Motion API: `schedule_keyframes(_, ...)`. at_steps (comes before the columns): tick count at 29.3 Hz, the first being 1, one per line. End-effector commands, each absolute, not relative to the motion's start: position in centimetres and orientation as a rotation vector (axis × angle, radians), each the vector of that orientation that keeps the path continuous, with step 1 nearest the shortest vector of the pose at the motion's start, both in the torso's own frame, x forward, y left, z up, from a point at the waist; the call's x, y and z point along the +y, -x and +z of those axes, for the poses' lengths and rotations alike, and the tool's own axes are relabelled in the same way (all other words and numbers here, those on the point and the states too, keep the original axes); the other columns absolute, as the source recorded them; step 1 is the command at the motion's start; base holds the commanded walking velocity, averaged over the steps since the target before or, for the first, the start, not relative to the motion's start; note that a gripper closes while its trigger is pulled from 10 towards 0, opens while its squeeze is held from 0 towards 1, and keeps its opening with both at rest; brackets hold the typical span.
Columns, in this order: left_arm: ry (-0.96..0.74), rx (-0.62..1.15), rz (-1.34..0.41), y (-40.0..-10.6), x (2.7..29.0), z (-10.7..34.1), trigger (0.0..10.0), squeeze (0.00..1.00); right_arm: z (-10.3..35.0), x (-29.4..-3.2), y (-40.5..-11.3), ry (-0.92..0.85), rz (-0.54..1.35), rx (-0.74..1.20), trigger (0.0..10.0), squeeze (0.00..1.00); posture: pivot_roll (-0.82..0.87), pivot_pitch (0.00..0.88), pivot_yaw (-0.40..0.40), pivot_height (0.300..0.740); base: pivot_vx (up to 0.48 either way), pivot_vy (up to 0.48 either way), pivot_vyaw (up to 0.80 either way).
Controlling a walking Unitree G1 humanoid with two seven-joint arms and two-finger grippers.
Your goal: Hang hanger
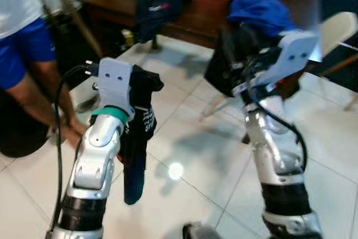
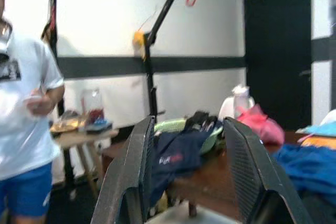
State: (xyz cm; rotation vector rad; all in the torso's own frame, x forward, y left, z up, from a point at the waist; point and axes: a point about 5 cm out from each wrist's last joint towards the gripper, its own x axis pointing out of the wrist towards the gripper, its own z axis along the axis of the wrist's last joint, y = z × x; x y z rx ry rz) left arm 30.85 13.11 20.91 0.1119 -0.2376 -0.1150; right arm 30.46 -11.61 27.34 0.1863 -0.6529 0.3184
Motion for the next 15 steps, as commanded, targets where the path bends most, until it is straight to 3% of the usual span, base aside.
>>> schedule_keyframes(1, -0.108, -0.225, -0.108, -30.6, 13.2, 20.8, 10.0, 0.0, 28.2, -11.6, -30.3, -0.32, 0.33, -0.648, 10.0, 0.0, -0.02, 0.028, 0.048, 0.74, 0.0, 0.0, -0.79)
schedule_keyframes(7, -0.109, -0.216, -0.104, -30.5, 13.2, 20.8, 10.0, 0.0, 29.2, -12.1, -30.3, -0.419, 0.327, -0.662, 10.0, 0.0, -0.02, 0.029, 0.049, 0.74, 0.0, 0.0, -0.79)
schedule_keyframes(15, -0.113, -0.218, -0.108, -30.7, 13.1, 21.0, 10.0, 0.0, 29.3, -11.4, -29.9, -0.373, 0.365, -0.669, 10.0, 0.0, -0.02, 0.029, 0.055, 0.74, 0.0, 0.0, -0.79)
